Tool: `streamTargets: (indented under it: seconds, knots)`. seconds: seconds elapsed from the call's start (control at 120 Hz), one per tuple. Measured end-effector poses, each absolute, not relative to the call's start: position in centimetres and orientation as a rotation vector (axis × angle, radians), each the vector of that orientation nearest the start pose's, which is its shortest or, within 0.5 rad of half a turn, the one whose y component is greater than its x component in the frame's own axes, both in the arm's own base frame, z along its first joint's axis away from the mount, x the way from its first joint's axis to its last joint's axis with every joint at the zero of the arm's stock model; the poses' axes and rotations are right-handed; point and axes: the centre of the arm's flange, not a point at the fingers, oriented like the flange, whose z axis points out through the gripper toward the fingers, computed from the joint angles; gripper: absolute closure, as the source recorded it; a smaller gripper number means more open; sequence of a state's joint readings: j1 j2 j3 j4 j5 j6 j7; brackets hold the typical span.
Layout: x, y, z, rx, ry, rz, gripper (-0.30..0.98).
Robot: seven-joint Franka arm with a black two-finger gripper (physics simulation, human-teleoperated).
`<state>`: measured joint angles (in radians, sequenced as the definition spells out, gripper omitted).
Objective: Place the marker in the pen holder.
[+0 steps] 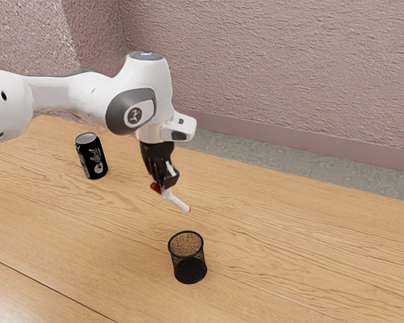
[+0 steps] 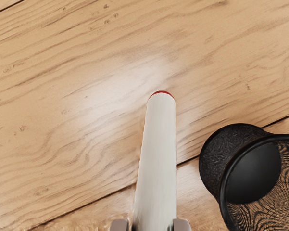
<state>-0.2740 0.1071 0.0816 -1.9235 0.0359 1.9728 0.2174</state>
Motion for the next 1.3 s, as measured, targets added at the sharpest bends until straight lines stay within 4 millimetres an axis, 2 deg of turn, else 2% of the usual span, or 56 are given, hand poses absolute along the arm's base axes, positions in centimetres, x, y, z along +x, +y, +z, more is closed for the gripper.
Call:
streamTargets:
  seconds: [0.2,0.392,0.567,0.683,0.967,1.108,1.217,1.267,1.3]
  knots:
    - [55.5,-12.8,45.1,-3.049,0.688,0.173,0.71]
    - [53.9,-15.4,45.1,-3.048,0.751,0.267,0.7]
    - [53.1,-15.5,44.7,-3.043,0.753,0.353,0.7]
    - [53.1,-15.6,43.6,-3.036,0.751,0.405,0.69]
    - [53.8,-15.6,39.5,-3.027,0.731,0.507,0.69]
    - [53.9,-15.4,39.0,-3.034,0.722,0.512,0.4]
    - [54.0,-15.4,39.3,-3.039,0.723,0.497,0.25]
    - [54.1,-15.2,41.0,-3.049,0.721,0.436,0.2]
    - [54.5,-14.3,43.2,-3.063,0.704,0.352,0.17]
